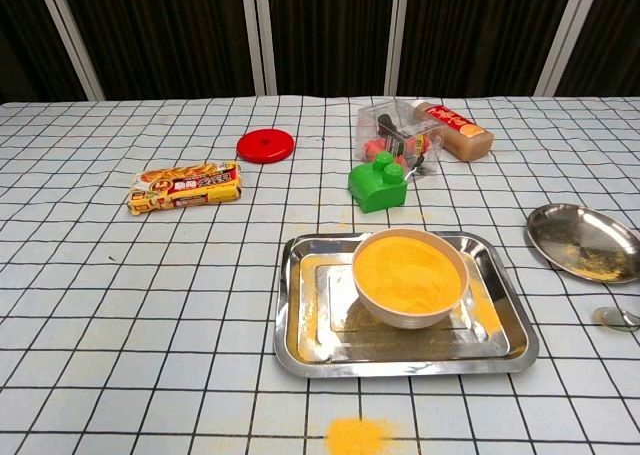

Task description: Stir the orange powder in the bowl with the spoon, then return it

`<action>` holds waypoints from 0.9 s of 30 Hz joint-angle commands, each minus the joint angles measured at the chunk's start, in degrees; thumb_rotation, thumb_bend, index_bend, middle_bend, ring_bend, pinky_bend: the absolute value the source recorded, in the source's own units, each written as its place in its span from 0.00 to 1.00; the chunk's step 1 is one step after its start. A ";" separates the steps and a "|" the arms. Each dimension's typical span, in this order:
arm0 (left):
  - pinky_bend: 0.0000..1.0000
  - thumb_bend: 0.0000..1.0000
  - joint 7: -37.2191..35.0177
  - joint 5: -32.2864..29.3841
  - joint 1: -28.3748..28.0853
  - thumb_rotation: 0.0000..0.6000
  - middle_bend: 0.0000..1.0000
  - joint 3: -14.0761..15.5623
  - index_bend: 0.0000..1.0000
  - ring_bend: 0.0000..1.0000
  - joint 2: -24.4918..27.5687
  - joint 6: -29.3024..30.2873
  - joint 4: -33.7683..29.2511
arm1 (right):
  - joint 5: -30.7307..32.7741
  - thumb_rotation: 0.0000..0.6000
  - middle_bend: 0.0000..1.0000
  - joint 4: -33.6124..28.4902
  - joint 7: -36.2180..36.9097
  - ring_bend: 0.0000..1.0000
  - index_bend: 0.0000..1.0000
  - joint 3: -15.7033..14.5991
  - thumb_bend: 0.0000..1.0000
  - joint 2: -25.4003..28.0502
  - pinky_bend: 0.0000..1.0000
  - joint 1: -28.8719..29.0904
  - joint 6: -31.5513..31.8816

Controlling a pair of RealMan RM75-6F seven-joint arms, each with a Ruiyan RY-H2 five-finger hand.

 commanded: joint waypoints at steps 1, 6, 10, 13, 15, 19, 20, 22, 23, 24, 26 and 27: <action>0.00 0.00 0.09 -0.13 -0.02 1.00 0.00 0.02 0.00 0.00 -0.02 -0.12 -0.02 | 0.47 1.00 0.10 1.43 -0.31 0.00 0.46 0.06 0.44 -0.94 0.00 0.53 -0.65; 0.00 0.00 0.22 -0.37 -0.06 1.00 0.00 -0.03 0.00 0.00 -0.07 -0.22 -0.07 | 1.11 1.00 0.13 3.85 -0.40 0.00 0.50 0.57 0.44 -2.47 0.00 1.42 -1.34; 0.00 0.00 0.18 -0.69 -0.11 1.00 0.00 -0.08 0.00 0.00 -0.05 -0.41 -0.14 | 2.10 1.00 0.13 5.63 -0.10 0.00 0.50 1.25 0.44 -3.49 0.00 2.07 -1.93; 0.00 0.00 0.27 -0.75 -0.16 1.00 0.00 -0.10 0.00 0.00 -0.05 -0.48 -0.18 | 2.93 1.00 0.13 6.48 0.19 0.00 0.50 1.79 0.44 -3.98 0.00 2.40 -2.25; 0.00 0.00 0.29 -0.75 -0.16 1.00 0.00 -0.08 0.00 0.00 -0.06 -0.48 -0.20 | 3.32 1.00 0.13 6.83 0.29 0.00 0.50 2.01 0.44 -4.11 0.00 2.52 -2.42; 0.00 0.00 0.33 -0.87 -0.17 1.00 0.00 -0.09 0.00 0.00 -0.05 -0.54 -0.28 | 4.51 1.00 0.13 7.88 0.60 0.00 0.50 2.49 0.44 -4.41 0.00 2.81 -2.99; 0.00 0.00 0.34 -0.92 -0.18 1.00 0.00 -0.09 0.00 0.00 -0.04 -0.57 -0.30 | 4.67 1.00 0.13 8.07 0.63 0.00 0.50 2.50 0.44 -4.45 0.00 2.85 -3.05; 0.00 0.00 0.34 -1.00 -0.19 1.00 0.00 -0.10 0.00 0.00 -0.03 -0.62 -0.33 | 4.91 1.00 0.13 8.47 0.56 0.00 0.50 2.37 0.44 -4.52 0.00 2.89 -3.17; 0.00 0.00 0.31 -1.01 -0.20 1.00 0.00 -0.11 0.00 0.00 -0.02 -0.62 -0.35 | 4.95 1.00 0.13 8.63 0.51 0.00 0.50 2.26 0.44 -4.57 0.00 2.90 -3.20; 0.00 0.00 0.29 -0.99 -0.20 1.00 0.00 -0.11 0.00 0.00 0.00 -0.60 -0.35 | 4.96 1.00 0.13 8.78 0.42 0.00 0.50 2.14 0.44 -4.61 0.00 2.91 -3.20; 0.00 0.00 0.24 -0.97 -0.18 1.00 0.00 -0.09 0.00 0.00 0.02 -0.57 -0.36 | 4.94 1.00 0.13 8.94 0.36 0.00 0.50 1.99 0.44 -4.69 0.00 2.92 -3.07; 0.00 0.00 0.24 -0.97 -0.18 1.00 0.00 -0.08 0.00 0.00 0.02 -0.57 -0.36 | 4.95 1.00 0.13 8.94 0.36 0.00 0.50 1.98 0.44 -4.70 0.00 2.93 -3.03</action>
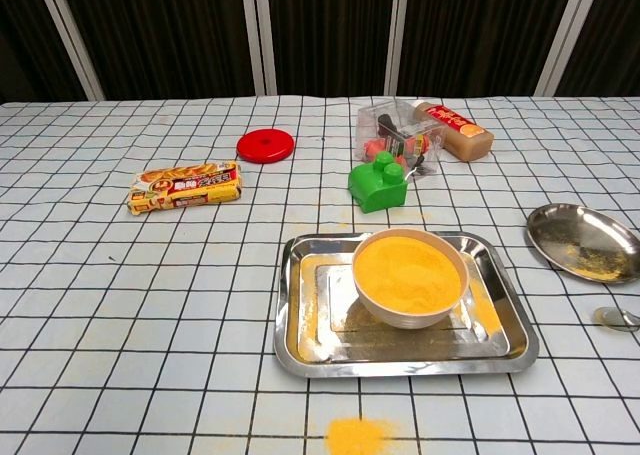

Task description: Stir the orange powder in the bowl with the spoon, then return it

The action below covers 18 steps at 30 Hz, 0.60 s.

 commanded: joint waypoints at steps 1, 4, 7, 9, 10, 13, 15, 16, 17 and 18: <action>0.00 0.00 -0.02 -0.01 0.00 1.00 0.00 0.01 0.00 0.00 0.01 -0.01 0.02 | 0.05 1.00 0.13 0.04 -0.01 0.00 0.50 -0.07 0.44 -0.08 0.00 0.02 0.16; 0.00 0.00 -0.06 -0.13 -0.02 1.00 0.00 0.00 0.00 0.00 0.00 -0.08 0.01 | 0.27 1.00 0.13 0.10 -0.16 0.00 0.50 -0.15 0.44 -0.15 0.00 0.02 0.31; 0.00 0.00 -0.04 -0.19 -0.05 1.00 0.00 0.00 0.00 0.00 0.01 -0.15 -0.02 | 0.55 1.00 0.13 0.19 -0.39 0.00 0.50 -0.23 0.44 -0.17 0.00 0.03 0.33; 0.00 0.00 0.00 -0.17 -0.06 1.00 0.00 0.02 0.00 0.00 0.01 -0.15 -0.05 | 0.81 1.00 0.13 0.32 -0.48 0.00 0.50 -0.23 0.44 -0.21 0.00 0.05 0.30; 0.00 0.00 0.02 -0.20 -0.06 1.00 0.00 0.02 0.00 0.00 0.01 -0.18 -0.04 | 0.92 1.00 0.13 0.37 -0.47 0.00 0.50 -0.21 0.44 -0.24 0.00 0.07 0.28; 0.00 0.00 0.02 -0.24 -0.06 1.00 0.00 0.01 0.00 0.00 0.00 -0.16 -0.07 | 1.09 1.00 0.13 0.53 -0.49 0.00 0.50 -0.24 0.44 -0.28 0.00 0.11 0.39; 0.00 0.00 0.02 -0.23 -0.07 1.00 0.00 0.02 0.00 0.00 0.02 -0.17 -0.07 | 1.11 1.00 0.13 0.58 -0.50 0.00 0.50 -0.28 0.44 -0.32 0.00 0.14 0.44; 0.00 0.00 0.02 -0.23 -0.07 1.00 0.00 0.03 0.00 0.00 0.03 -0.18 -0.07 | 1.13 1.00 0.13 0.66 -0.52 0.00 0.50 -0.32 0.44 -0.36 0.00 0.16 0.46; 0.00 0.00 0.00 -0.23 -0.08 1.00 0.00 0.02 0.00 0.00 0.03 -0.18 -0.08 | 1.16 1.00 0.13 0.74 -0.54 0.00 0.50 -0.35 0.44 -0.40 0.00 0.18 0.47; 0.00 0.00 -0.02 -0.23 -0.08 1.00 0.00 0.01 0.00 0.00 0.03 -0.16 -0.09 | 1.21 1.00 0.13 0.83 -0.54 0.00 0.50 -0.39 0.44 -0.44 0.00 0.19 0.47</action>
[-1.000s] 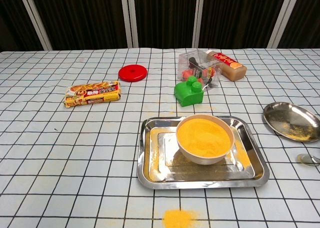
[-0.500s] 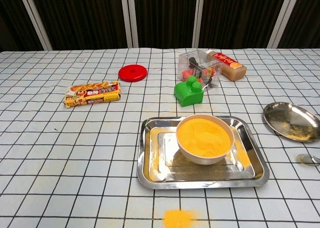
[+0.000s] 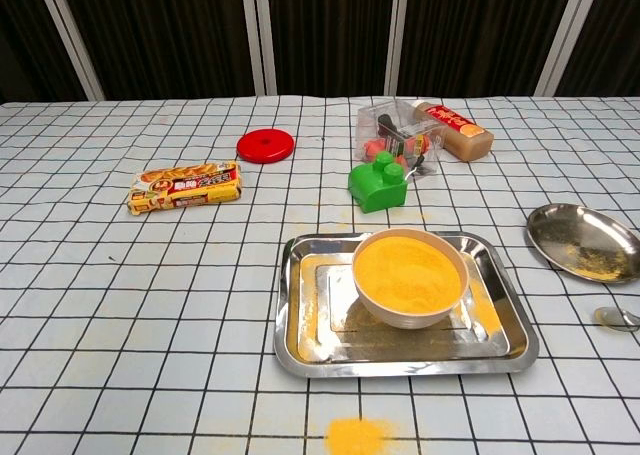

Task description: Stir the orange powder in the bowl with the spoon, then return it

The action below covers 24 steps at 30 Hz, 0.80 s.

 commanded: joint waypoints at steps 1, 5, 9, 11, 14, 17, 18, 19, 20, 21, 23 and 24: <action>0.00 0.00 -0.04 0.00 0.00 1.00 0.00 0.01 0.00 0.00 -0.01 -0.01 0.01 | 0.12 1.00 0.13 0.20 0.00 0.00 0.50 -0.07 0.44 -0.10 0.00 0.03 0.01; 0.00 0.00 -0.08 0.01 -0.01 1.00 0.00 0.02 0.00 0.00 0.03 -0.01 -0.03 | 0.35 1.00 0.13 0.63 0.02 0.00 0.50 -0.17 0.44 -0.21 0.00 0.04 0.02; 0.00 0.00 -0.16 -0.01 -0.01 1.00 0.00 0.03 0.00 0.00 0.07 -0.01 -0.04 | 0.58 1.00 0.13 0.86 0.04 0.00 0.50 -0.23 0.44 -0.27 0.00 0.06 -0.01; 0.00 0.00 -0.21 0.00 -0.01 1.00 0.00 0.03 0.00 0.00 0.09 0.00 -0.05 | 0.69 1.00 0.13 0.98 -0.01 0.00 0.50 -0.31 0.44 -0.29 0.00 0.06 -0.04; 0.00 0.00 -0.24 0.04 -0.01 1.00 0.00 0.05 0.00 0.00 0.10 0.02 -0.05 | 0.73 1.00 0.13 1.05 -0.06 0.00 0.50 -0.39 0.44 -0.32 0.00 0.08 0.04; 0.00 0.00 -0.25 0.04 -0.01 1.00 0.00 0.06 0.00 0.00 0.10 0.03 -0.06 | 0.80 1.00 0.13 1.13 -0.14 0.00 0.50 -0.50 0.44 -0.35 0.00 0.10 0.06; 0.00 0.00 -0.24 0.03 -0.01 1.00 0.00 0.06 0.00 0.00 0.10 0.02 -0.06 | 0.86 1.00 0.13 1.18 -0.19 0.00 0.50 -0.54 0.44 -0.37 0.00 0.10 0.03; 0.00 0.00 -0.23 0.02 -0.02 1.00 0.00 0.06 0.00 0.00 0.10 0.01 -0.06 | 0.93 1.00 0.13 1.26 -0.29 0.00 0.50 -0.59 0.44 -0.38 0.00 0.10 -0.02; 0.00 0.00 -0.23 0.02 -0.02 1.00 0.00 0.06 0.00 0.00 0.10 0.01 -0.06 | 0.99 1.00 0.13 1.37 -0.39 0.00 0.50 -0.64 0.44 -0.41 0.00 0.11 -0.06; 0.00 0.00 -0.23 0.02 -0.02 1.00 0.00 0.06 0.00 0.00 0.09 0.01 -0.05 | 1.07 1.00 0.13 1.49 -0.46 0.00 0.50 -0.69 0.44 -0.44 0.00 0.11 -0.12; 0.00 0.00 -0.25 0.02 -0.01 1.00 0.00 0.06 0.00 0.00 0.10 0.04 -0.08 | 1.18 1.00 0.13 1.68 -0.49 0.00 0.50 -0.74 0.44 -0.49 0.00 0.13 -0.19; 0.00 0.00 -0.25 0.01 -0.01 1.00 0.00 0.07 0.00 0.00 0.10 0.03 -0.07 | 1.26 1.00 0.13 1.77 -0.49 0.00 0.50 -0.75 0.44 -0.52 0.00 0.14 -0.23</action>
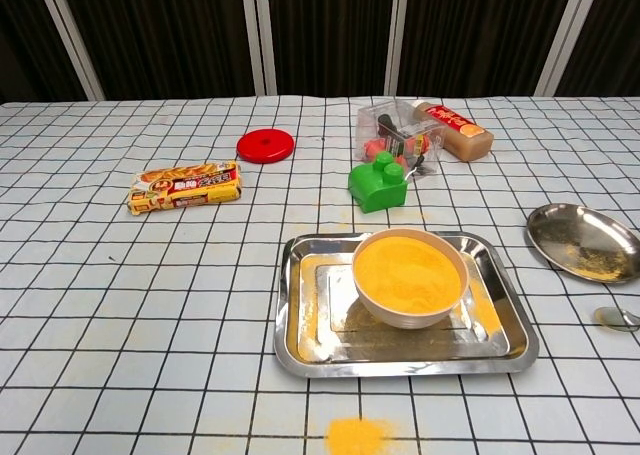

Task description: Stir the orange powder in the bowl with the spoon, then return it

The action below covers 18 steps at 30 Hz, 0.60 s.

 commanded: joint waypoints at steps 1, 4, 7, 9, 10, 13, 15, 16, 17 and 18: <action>0.00 0.00 0.02 -0.02 0.00 1.00 0.00 0.02 0.00 0.00 0.01 -0.03 0.01 | 0.21 1.00 0.13 0.22 -0.01 0.00 0.50 -0.02 0.44 -0.07 0.00 0.03 -0.13; 0.00 0.00 0.02 -0.05 -0.03 1.00 0.00 -0.02 0.00 0.00 0.01 -0.03 -0.02 | 0.43 1.00 0.13 0.48 -0.06 0.00 0.50 -0.06 0.44 -0.15 0.00 0.08 -0.30; 0.00 0.00 0.03 -0.09 -0.03 1.00 0.00 0.01 0.00 0.00 0.01 -0.08 0.02 | 0.63 1.00 0.13 0.74 -0.10 0.00 0.50 -0.14 0.44 -0.24 0.00 0.11 -0.47; 0.00 0.00 0.03 -0.06 -0.04 1.00 0.00 0.01 0.00 0.00 0.02 -0.06 0.00 | 0.68 1.00 0.13 0.88 -0.04 0.00 0.50 -0.21 0.44 -0.31 0.00 0.13 -0.56; 0.00 0.00 0.02 -0.06 -0.03 1.00 0.00 0.00 0.00 0.00 0.02 -0.04 -0.01 | 0.67 1.00 0.13 0.94 0.00 0.00 0.50 -0.23 0.44 -0.32 0.00 0.15 -0.57; 0.00 0.00 0.00 -0.08 -0.03 1.00 0.00 -0.01 0.00 0.00 0.03 -0.04 -0.03 | 0.71 1.00 0.14 0.99 0.18 0.00 0.52 -0.23 0.44 -0.33 0.00 0.19 -0.59; 0.00 0.00 0.02 -0.11 -0.03 1.00 0.00 0.01 0.00 0.00 0.02 -0.07 -0.04 | 0.80 1.00 0.14 0.99 0.28 0.00 0.54 -0.24 0.44 -0.30 0.00 0.20 -0.65; 0.00 0.00 0.02 -0.13 -0.04 1.00 0.00 0.00 0.00 0.00 0.02 -0.07 -0.05 | 0.84 1.00 0.15 0.98 0.31 0.00 0.55 -0.23 0.44 -0.29 0.00 0.21 -0.65; 0.00 0.00 0.02 -0.15 -0.04 1.00 0.00 -0.01 0.00 0.00 0.03 -0.08 -0.07 | 0.88 1.00 0.15 0.96 0.35 0.00 0.55 -0.22 0.44 -0.29 0.00 0.22 -0.67; 0.00 0.00 0.02 -0.17 -0.03 1.00 0.00 0.00 0.00 0.00 0.04 -0.09 -0.09 | 0.90 1.00 0.15 0.94 0.38 0.00 0.56 -0.25 0.44 -0.27 0.00 0.22 -0.68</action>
